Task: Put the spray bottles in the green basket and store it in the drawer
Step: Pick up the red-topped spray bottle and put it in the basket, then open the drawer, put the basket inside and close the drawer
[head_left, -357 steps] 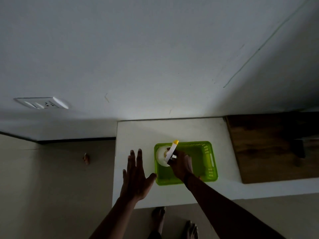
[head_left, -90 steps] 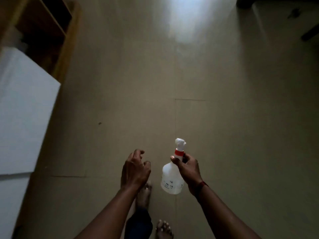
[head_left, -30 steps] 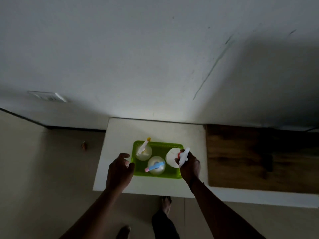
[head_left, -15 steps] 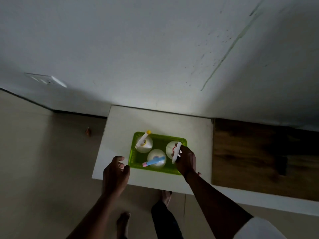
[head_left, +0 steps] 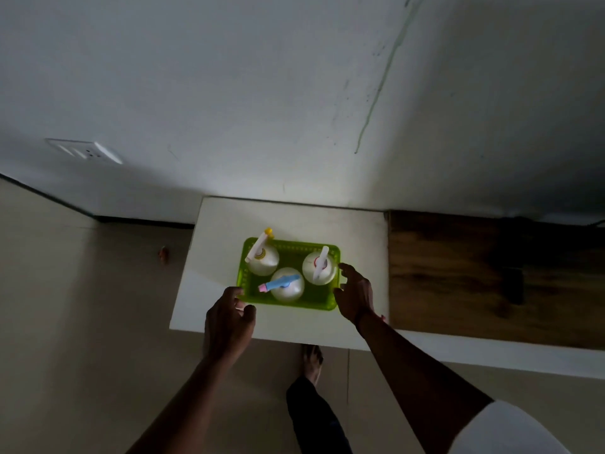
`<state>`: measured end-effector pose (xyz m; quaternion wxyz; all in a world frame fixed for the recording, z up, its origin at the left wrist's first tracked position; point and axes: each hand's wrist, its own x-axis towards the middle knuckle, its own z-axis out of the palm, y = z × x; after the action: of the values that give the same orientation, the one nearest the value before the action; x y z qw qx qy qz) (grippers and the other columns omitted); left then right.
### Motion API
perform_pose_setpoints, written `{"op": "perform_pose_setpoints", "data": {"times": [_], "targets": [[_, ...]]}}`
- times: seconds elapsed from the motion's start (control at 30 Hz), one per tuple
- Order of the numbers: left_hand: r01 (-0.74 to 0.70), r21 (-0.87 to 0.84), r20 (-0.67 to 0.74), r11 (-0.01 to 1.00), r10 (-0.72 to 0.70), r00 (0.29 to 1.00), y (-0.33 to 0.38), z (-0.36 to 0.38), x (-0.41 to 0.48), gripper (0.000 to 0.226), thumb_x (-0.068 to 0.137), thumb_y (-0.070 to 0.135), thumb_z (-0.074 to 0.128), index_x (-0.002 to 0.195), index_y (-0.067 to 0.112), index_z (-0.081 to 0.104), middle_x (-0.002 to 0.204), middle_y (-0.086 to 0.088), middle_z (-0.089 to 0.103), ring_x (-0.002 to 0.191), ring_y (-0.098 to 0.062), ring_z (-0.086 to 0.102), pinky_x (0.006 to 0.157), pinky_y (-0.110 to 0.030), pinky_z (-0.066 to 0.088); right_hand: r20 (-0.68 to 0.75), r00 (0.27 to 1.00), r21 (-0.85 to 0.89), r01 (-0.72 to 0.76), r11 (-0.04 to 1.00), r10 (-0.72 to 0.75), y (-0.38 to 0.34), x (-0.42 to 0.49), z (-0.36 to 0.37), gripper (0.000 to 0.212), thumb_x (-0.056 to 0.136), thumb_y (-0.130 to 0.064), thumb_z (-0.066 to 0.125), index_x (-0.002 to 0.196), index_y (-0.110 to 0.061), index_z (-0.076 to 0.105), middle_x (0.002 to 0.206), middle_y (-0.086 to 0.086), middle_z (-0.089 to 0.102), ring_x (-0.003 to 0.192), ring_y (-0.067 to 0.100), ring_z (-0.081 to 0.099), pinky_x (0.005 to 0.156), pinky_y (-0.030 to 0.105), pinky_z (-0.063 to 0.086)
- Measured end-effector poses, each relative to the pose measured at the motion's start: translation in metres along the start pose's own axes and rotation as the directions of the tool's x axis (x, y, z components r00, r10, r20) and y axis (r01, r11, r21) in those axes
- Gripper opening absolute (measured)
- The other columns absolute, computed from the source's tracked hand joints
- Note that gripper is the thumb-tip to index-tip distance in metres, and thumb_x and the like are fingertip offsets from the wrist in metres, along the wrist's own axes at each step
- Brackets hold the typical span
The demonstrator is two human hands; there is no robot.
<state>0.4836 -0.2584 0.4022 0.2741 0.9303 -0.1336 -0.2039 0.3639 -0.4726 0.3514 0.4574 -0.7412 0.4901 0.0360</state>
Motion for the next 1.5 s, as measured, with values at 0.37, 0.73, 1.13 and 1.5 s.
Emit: {"op": "perform_pose_setpoints", "data": {"times": [0.37,0.73,1.13,1.5], "targets": [[-0.136,-0.116,-0.121,0.984,0.122,0.985,0.021,0.041,-0.083,0.028,0.078,0.007,0.064,0.106,0.007,0.063,0.098,-0.014,0.072,0.086,-0.032,0.068,0.080,-0.036,0.051,-0.030,0.998,-0.044,0.045,0.998,-0.047,0.069,-0.108,-0.066,0.056,0.080,0.004,0.064,0.130,-0.018,0.057,0.122,0.008,0.065,0.090,0.024,0.067,0.066,0.013,0.047],[-0.225,0.008,0.489,0.974,0.192,0.851,0.044,0.194,-0.193,0.045,0.084,0.026,0.059,0.127,0.016,0.056,0.122,-0.007,0.064,0.109,-0.024,0.062,0.096,-0.034,0.048,0.191,0.975,-0.467,-0.012,0.884,0.114,0.224,-0.186,-0.108,0.061,0.092,-0.029,0.060,0.147,-0.022,0.035,0.149,0.006,0.045,0.130,0.024,0.049,0.103,0.030,0.041],[-0.496,0.264,0.704,0.827,0.186,0.685,0.065,0.347,-0.184,0.075,0.094,0.037,0.052,0.154,0.011,0.016,0.164,-0.008,0.009,0.151,-0.023,0.010,0.121,-0.042,0.018,0.265,0.961,-0.618,0.105,0.779,0.081,0.381,-0.103,-0.113,0.072,0.096,-0.027,0.051,0.154,-0.018,0.009,0.164,0.006,-0.004,0.150,0.028,-0.006,0.120,0.052,0.010],[-0.612,0.400,0.729,0.683,0.167,0.664,0.050,0.397,-0.194,0.096,0.091,0.038,0.056,0.152,0.018,-0.016,0.159,-0.012,-0.026,0.147,-0.026,-0.021,0.118,-0.059,0.007,0.234,0.972,-0.567,0.159,0.808,-0.026,0.394,-0.070,-0.112,0.075,0.091,-0.024,0.056,0.152,-0.015,0.014,0.163,0.010,0.004,0.150,0.029,0.002,0.119,0.049,0.016]]}}
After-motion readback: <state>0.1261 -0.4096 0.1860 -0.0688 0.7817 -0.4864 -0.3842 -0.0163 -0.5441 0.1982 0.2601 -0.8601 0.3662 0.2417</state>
